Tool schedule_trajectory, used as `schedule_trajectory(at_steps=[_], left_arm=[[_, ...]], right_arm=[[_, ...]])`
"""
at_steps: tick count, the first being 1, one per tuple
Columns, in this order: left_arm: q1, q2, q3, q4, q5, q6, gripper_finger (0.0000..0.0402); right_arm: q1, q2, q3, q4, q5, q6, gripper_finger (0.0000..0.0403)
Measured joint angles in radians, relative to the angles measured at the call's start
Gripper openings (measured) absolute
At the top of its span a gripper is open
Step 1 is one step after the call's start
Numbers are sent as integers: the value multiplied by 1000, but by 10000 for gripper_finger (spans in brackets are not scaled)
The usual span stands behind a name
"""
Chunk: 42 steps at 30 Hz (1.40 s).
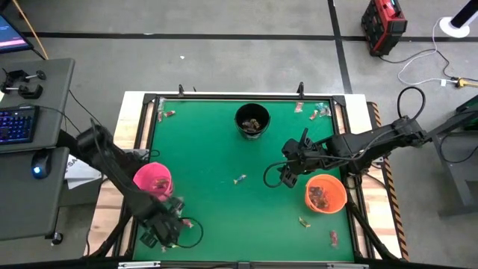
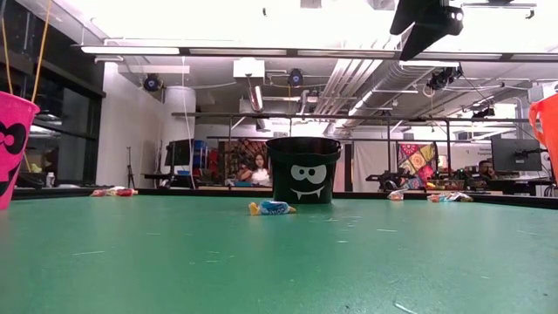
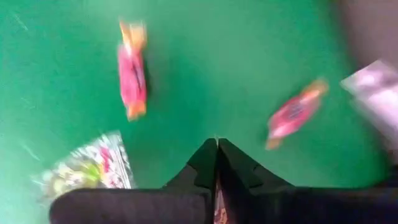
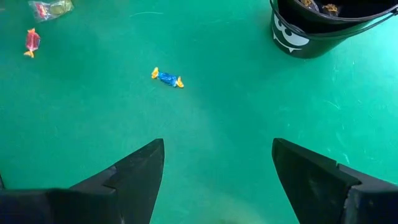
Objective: Sort candy by brand, put in halloween buckets
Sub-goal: Put the transparent candy into the black bucket
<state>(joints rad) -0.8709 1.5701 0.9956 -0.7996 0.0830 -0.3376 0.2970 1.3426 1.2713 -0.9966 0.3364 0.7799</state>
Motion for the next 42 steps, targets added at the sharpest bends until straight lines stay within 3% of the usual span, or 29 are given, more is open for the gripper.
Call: schedule_trajectory(at_steps=[4, 11, 14, 18, 22, 30, 34, 42], left_arm=[[51, -159, 119, -10, -65, -19, 1], [226, -361, 292, 27, -545, -42, 0], [333, -380, 302, 165, -619, 12, 0], [434, -347, 294, 356, -589, 119, 0], [506, -286, 293, 434, -596, 161, 0], [611, -166, 293, 493, -596, 126, 0], [656, -129, 293, 512, -488, 148, 0], [844, -109, 292, 514, -197, 310, 0]], right_arm=[[0, 0, 0, 0, 1, -3, 291], [0, 0, 0, 1, 1, -45, 291], [0, -4, 0, 17, 0, -48, 291], [14, -32, 0, 30, -3, -48, 291], [50, -71, 0, 27, 15, -48, 291], [89, -93, 0, 24, 200, -75, 291], [59, -86, 0, 31, 262, -89, 291], [-41, -87, 0, 28, 265, -100, 291]])
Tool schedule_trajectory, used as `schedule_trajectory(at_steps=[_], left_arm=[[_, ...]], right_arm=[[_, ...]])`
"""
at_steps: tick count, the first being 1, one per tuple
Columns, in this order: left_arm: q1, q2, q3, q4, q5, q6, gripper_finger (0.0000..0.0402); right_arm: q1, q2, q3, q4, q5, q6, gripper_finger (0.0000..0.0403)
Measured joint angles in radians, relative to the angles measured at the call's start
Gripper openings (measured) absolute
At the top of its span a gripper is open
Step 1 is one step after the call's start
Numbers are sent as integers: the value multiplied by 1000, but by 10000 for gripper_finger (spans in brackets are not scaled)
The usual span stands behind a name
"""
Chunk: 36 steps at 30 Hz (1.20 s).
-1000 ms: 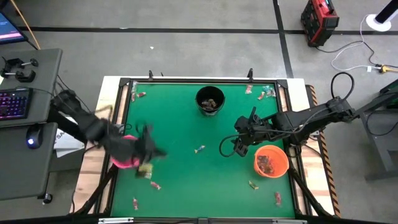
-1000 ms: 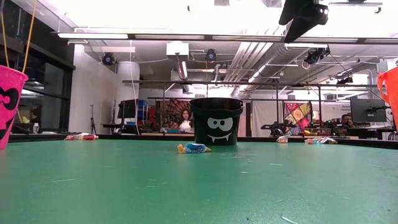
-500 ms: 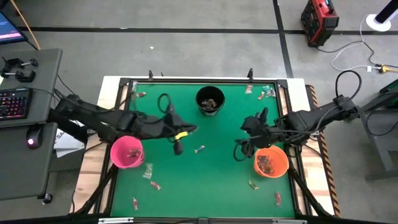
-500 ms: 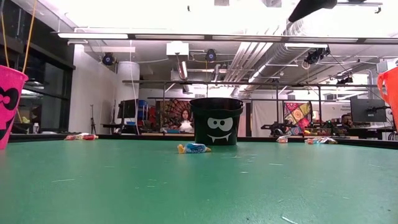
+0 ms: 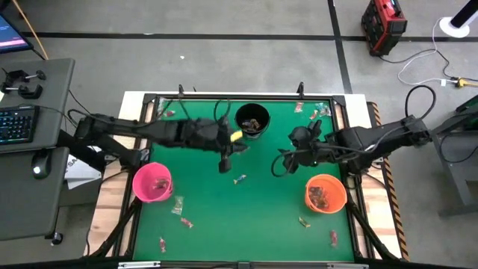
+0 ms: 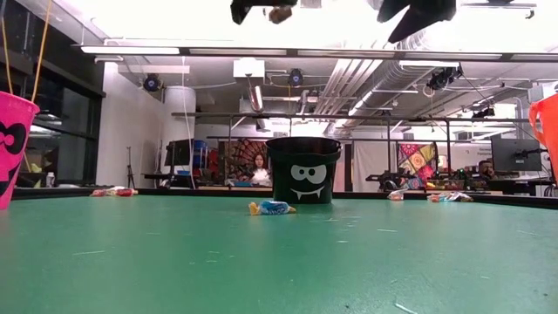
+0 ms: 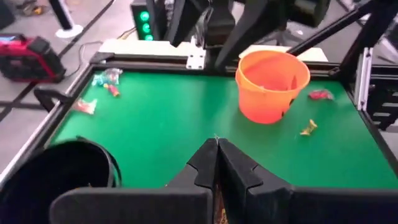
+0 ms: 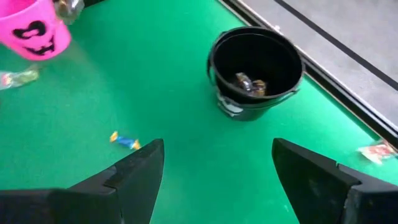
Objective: Sort candy by brand, put in halloween buckets
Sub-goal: Put the transparent candy into the black bucket
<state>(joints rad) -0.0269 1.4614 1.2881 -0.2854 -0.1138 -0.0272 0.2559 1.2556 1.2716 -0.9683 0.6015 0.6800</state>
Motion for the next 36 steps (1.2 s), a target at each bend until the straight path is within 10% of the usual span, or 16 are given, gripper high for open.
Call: schedule_trajectory(at_steps=[15, 26, 36], left_arm=[[395, 61, 0, 213, 563, 188, 0], [517, 337, 0, 533, 605, -14, 0], [504, 474, 0, 399, 575, -111, 4]], right_arm=[[-205, 0, 0, 1, -3, 273, 291], [-307, 0, 0, 3, -3, 440, 291], [-315, 0, 0, 10, -4, 441, 291]])
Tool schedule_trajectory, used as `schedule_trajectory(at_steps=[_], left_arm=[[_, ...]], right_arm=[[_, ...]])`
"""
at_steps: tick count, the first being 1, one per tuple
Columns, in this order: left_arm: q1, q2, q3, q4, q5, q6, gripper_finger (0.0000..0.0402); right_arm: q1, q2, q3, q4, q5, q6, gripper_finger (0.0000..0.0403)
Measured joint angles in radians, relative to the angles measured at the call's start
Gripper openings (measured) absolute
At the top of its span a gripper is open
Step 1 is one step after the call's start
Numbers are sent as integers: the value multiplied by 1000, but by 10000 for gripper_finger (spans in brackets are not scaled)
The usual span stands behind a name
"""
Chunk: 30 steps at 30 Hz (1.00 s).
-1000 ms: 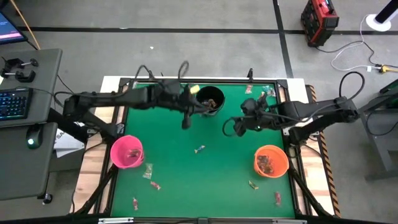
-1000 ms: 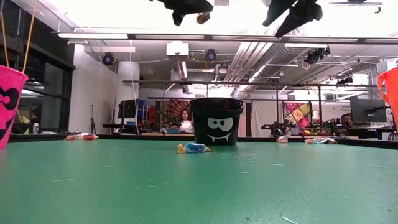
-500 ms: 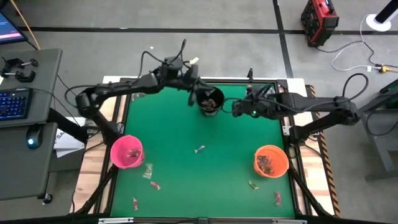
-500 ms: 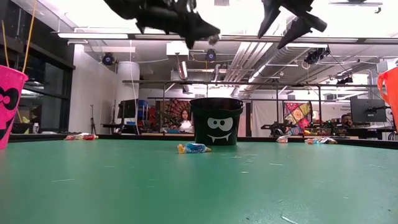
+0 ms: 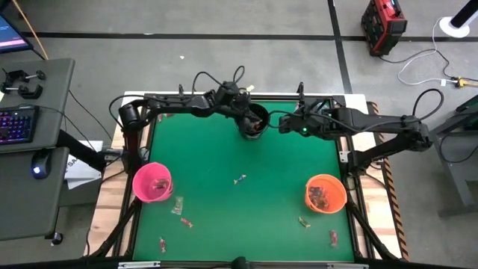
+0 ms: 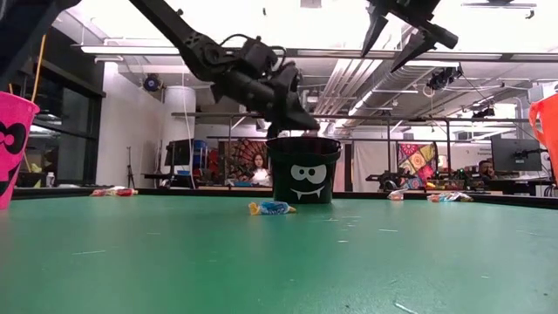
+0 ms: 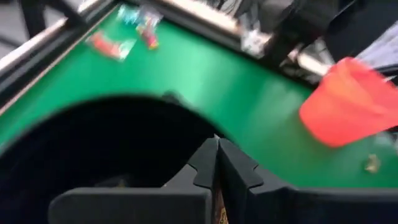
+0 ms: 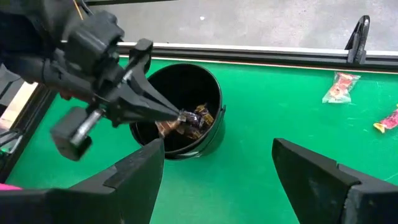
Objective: Sort candy by brand, put in halloween buckets
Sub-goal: Put the transparent candy into the black bucket, then put the orange gummy into the orange bucket
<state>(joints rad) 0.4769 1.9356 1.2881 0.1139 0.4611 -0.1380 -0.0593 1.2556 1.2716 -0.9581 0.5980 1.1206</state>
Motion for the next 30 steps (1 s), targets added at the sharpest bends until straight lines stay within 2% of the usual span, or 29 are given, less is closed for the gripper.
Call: schedule_trajectory(at_steps=[4, 9, 12, 17, 19, 21, 24, 26, 30], left_arm=[[4, 0, 0, -69, -58, -10, 38], [17, -4, 5, -95, -86, -72, 120], [22, -4, 32, -96, -83, -171, 172], [37, -32, 113, -95, -11, -282, 229], [49, -66, 142, -94, 1, -296, 238], [66, -111, 169, -86, -2, -296, 240], [89, -196, 188, -88, -37, -296, 240], [100, -261, 187, -93, -65, -283, 239], [105, -403, 159, -123, -143, -212, 237]], right_arm=[[0, 0, 0, 0, 0, -3, 291], [-15, 0, 0, 0, -5, -83, 291], [-74, 0, 0, -7, -42, -92, 291], [-289, 8, 0, -48, -164, -253, 291], [-411, 9, -17, -23, -200, -359, 291], [-545, 11, -50, 50, -287, -465, 291], [-734, 41, -131, 171, -485, -584, 291], [-820, 79, -191, 242, -583, -628, 291], [-902, 162, -300, 326, -722, -631, 291]])
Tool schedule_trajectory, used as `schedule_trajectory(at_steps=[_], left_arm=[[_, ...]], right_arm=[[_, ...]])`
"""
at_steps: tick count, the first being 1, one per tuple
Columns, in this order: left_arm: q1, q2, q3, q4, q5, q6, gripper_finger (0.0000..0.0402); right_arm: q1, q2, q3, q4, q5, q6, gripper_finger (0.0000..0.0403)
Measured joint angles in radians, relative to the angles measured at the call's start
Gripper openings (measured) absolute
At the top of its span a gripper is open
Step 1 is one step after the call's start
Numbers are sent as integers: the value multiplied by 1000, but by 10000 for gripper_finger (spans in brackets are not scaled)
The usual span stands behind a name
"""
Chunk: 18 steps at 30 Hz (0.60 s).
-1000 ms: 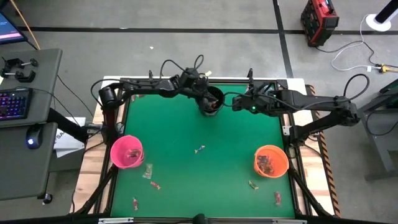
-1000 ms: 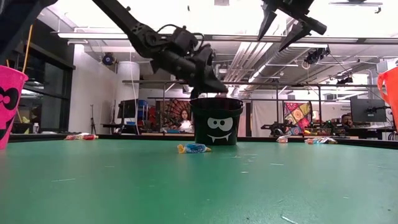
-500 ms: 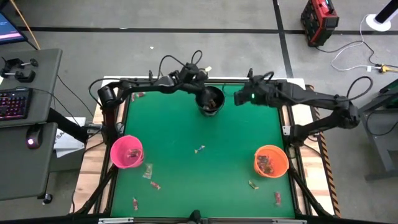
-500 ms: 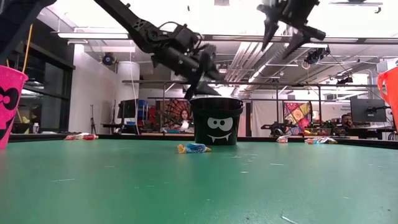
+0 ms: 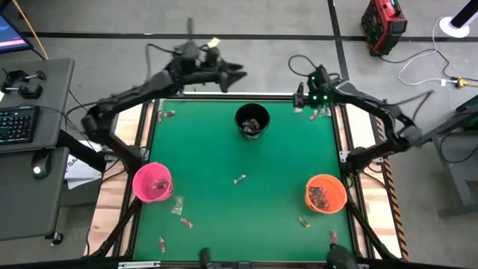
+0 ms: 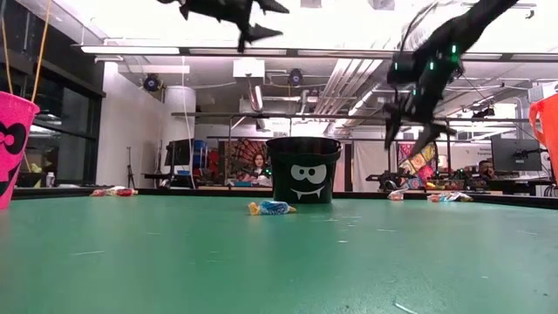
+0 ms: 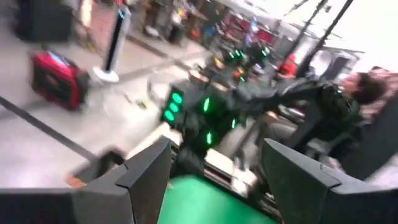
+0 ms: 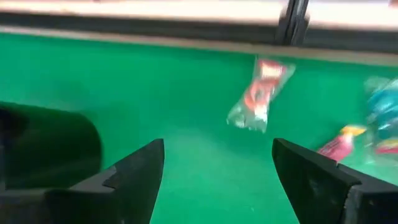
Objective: Sort candy by brand, put in halloween buckets
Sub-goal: Put the orange gummy into the orange bucket
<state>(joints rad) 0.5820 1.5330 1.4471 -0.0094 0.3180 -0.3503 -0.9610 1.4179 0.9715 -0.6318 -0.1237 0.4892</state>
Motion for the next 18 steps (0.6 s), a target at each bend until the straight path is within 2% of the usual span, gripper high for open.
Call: schedule_trajectory(at_steps=[5, 8, 13, 18], left_arm=[[-1, -137, -37, -101, -111, 63, 237], [0, -200, -66, -133, -126, 63, 236], [0, -272, -92, -168, -136, 60, 236], [0, -295, -93, -210, -163, 107, 236]], right_arm=[[-1, 71, -74, 91, 48, 41, 291], [1, 104, -73, 145, 94, 83, 291], [1, 180, -8, 184, 195, 101, 291], [4, 302, 101, 123, 225, 95, 291]])
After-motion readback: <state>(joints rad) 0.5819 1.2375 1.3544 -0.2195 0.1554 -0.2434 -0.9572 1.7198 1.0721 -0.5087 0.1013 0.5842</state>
